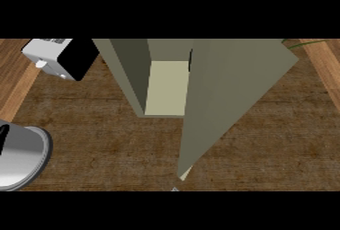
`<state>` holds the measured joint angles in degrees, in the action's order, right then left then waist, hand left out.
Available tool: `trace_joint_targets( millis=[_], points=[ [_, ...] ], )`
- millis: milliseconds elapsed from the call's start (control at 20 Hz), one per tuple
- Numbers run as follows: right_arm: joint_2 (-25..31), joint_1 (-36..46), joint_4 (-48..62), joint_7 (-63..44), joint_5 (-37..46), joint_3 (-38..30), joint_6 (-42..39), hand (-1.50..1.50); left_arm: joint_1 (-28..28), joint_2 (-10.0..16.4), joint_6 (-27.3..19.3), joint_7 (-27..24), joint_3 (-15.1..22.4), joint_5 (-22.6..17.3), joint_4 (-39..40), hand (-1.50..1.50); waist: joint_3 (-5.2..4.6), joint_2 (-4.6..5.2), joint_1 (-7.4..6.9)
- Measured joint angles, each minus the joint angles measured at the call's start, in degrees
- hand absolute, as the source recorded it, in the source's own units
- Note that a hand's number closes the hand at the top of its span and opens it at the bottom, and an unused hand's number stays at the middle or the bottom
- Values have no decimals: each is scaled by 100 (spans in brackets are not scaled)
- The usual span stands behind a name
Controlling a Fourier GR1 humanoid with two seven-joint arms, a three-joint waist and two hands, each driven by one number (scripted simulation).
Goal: Pick up the wine, place it into the cabinet and close the cabinet
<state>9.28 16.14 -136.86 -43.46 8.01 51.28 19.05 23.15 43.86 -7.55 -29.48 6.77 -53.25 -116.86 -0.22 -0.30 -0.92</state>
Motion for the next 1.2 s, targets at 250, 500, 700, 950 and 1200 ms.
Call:
trace_joint_targets(
  millis=[250,500,700,950,1200],
  points=[
    [216,615,132,-137,-240,73,417,150,-58,-37,95,161,-68,-101,-29,-150,1,13,-64],
    [93,1407,546,-107,-830,-205,746,150,-256,-88,-8,318,-69,-98,-101,-150,2,44,-138],
    [-516,2533,1666,89,-1264,-673,939,150,-346,-191,-45,345,-19,-22,-28,-150,2,64,-193],
    [-801,3896,3088,461,-1833,-1290,1114,150,-489,-347,-132,395,14,88,32,-150,8,63,-173],
    [-887,4846,4396,815,-1813,-1814,808,150,-512,-472,-181,456,8,192,63,-150,11,55,-113]
  ],
)
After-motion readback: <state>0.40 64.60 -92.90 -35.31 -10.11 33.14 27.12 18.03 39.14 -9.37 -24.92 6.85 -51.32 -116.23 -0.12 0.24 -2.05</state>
